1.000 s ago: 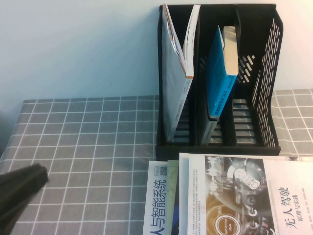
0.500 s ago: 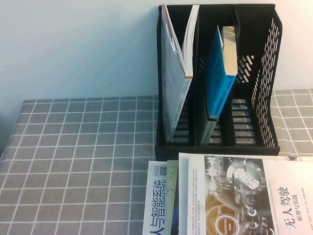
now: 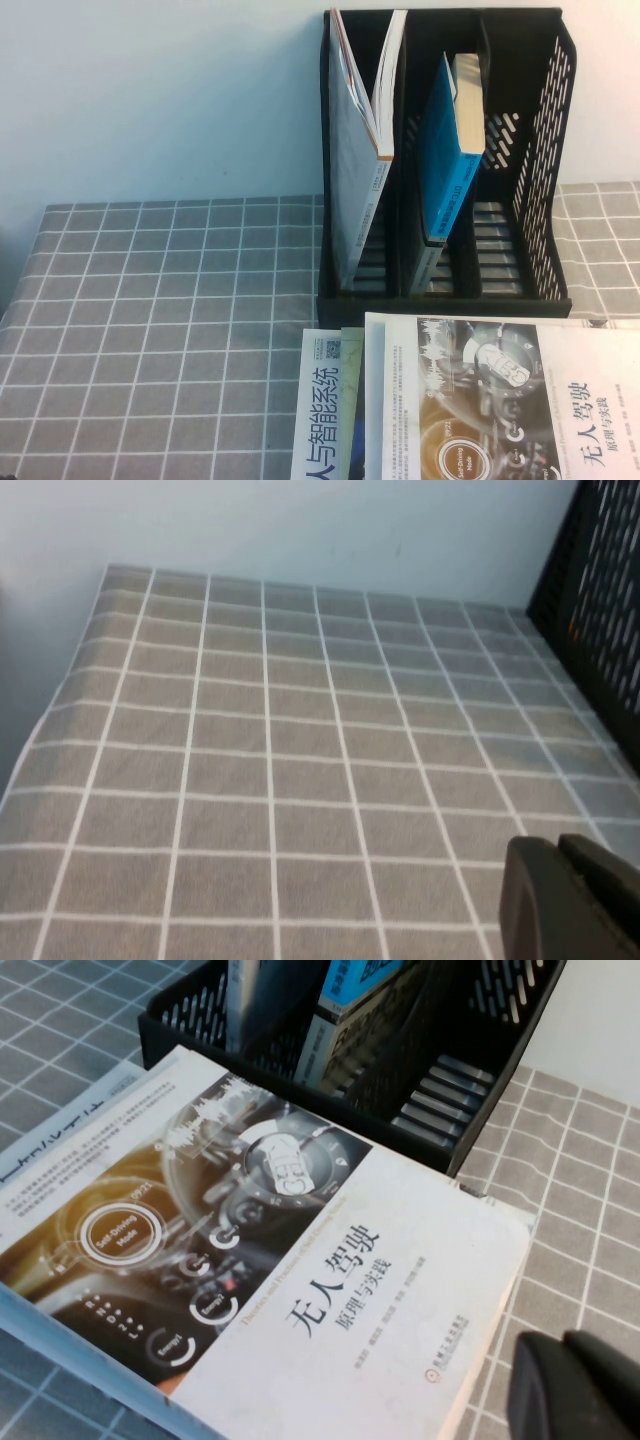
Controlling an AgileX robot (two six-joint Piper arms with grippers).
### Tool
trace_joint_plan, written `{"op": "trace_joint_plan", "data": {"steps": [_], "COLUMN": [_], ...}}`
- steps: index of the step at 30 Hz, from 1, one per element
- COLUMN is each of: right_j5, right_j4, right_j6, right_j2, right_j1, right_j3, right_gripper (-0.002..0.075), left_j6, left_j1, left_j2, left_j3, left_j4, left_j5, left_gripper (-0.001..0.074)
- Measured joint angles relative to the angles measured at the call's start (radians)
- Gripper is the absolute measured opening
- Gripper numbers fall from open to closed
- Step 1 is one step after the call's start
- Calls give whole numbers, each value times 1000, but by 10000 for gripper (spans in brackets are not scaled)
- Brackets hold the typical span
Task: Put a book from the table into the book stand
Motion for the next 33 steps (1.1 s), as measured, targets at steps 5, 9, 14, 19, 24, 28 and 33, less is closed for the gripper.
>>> {"op": "trace_joint_plan", "data": {"steps": [5,9,14,19,24,28,33], "right_j5": [0,0,0,0,0,0,0], "right_j4": [0,0,0,0,0,0,0], "right_j6": [0,0,0,0,0,0,0], "right_j2": [0,0,0,0,0,0,0], "right_j1": [0,0,0,0,0,0,0], "right_j3": [0,0,0,0,0,0,0], "right_gripper": [11,11,11,11,11,11,11], "left_j6": [23,27,27,27,27,27,27], "left_j1": [0,0,0,0,0,0,0], "left_j2": [0,0,0,0,0,0,0], "left_j3": [20,20,18,18,16,16,16], "left_j4": [0,0,62,100,119,121,121], "left_j5": [0,13,38,38,42,43,44], "left_gripper": [-2,-2,-2,-2,-2,-2,-2]}}
